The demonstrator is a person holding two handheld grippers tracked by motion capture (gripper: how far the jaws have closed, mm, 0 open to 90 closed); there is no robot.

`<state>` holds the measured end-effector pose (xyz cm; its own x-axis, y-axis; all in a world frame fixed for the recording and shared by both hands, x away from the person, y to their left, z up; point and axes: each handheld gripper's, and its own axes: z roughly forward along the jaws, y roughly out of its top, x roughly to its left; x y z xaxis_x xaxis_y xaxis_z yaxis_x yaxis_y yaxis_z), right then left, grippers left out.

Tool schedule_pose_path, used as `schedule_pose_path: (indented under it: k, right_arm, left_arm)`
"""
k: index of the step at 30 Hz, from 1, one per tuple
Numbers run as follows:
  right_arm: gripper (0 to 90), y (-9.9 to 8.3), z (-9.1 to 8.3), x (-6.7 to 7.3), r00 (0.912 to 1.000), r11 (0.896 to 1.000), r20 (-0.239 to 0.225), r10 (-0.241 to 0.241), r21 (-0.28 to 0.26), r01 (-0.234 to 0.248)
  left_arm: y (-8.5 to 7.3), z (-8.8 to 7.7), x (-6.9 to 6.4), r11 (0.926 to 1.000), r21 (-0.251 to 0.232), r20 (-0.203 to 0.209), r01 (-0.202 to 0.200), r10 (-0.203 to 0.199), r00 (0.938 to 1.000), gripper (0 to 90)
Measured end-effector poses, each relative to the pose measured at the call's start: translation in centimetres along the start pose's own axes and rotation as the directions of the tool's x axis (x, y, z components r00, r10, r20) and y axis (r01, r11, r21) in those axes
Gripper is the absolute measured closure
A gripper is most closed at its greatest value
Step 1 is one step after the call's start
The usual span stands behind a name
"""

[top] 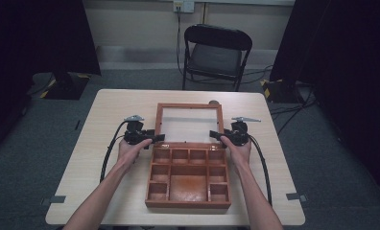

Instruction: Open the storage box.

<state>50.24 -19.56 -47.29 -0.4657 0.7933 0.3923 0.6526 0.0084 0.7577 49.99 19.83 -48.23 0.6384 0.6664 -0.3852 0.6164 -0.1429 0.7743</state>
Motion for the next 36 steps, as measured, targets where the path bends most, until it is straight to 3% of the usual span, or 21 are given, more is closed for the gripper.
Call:
schedule_pose_path:
  k: [9,10,11,13,16,19,24,29,36]
  right_arm:
    - [30.8,-0.3,0.3,-0.2,0.9996,0.999,0.028,-0.004,0.036,0.003]
    - [30.4,-0.3,0.4,-0.2,0.9996,0.999,0.029,-0.001,0.038,0.0]
    - [29.5,-0.4,0.4,-0.2,0.9997,0.999,0.025,0.006,0.044,-0.007]
    - [28.9,-0.6,0.6,-0.6,0.999,0.997,0.012,0.042,0.069,-0.043]
    - [27.9,-1.2,0.8,-1.0,0.9975,0.996,0.005,0.071,0.054,-0.071]
    - [28.3,-1.1,0.4,-1.0,0.9987,0.998,0.026,0.044,0.049,-0.045]
    - [27.2,-1.1,-0.9,-1.5,0.9989,0.999,0.028,0.038,0.025,-0.038]
    - [27.0,-1.0,-2.4,-1.1,0.9997,1.0,0.026,-0.001,0.009,0.0]
    - [24.0,-1.4,-5.5,-0.8,0.9979,0.999,0.04,-0.052,0.008,0.051]
  left_arm:
    - [-0.4,0.1,0.4,0.999,0.004,0.014,0.044,-0.044,0.9989,35.9]
    - [-0.4,0.0,0.3,0.9997,0.004,-0.005,0.023,-0.023,0.9997,34.1]
    - [-0.4,0.0,0.3,0.9999,0.01,-0.012,0.001,-0.001,0.9999,36.1]
    - [-0.4,-0.1,0.4,0.9998,0.019,-0.015,0.007,-0.007,0.9999,36.5]
    - [-0.5,-0.2,0.4,0.9997,0.012,-0.006,0.02,-0.02,0.9998,36.4]
    - [-0.5,0.0,0.3,0.9998,0.012,0.003,0.015,-0.015,0.9999,36.1]
    - [-0.5,-0.3,0.0,0.9999,0.01,-0.004,0.008,-0.008,1.0,33.4]
    - [-0.8,-1.2,-0.3,0.9994,0.0,-0.005,0.034,-0.034,0.9994,32.9]
    - [-1.2,-3.5,-0.8,0.9999,0.005,-0.038,-0.015,0.015,0.9992,30.6]
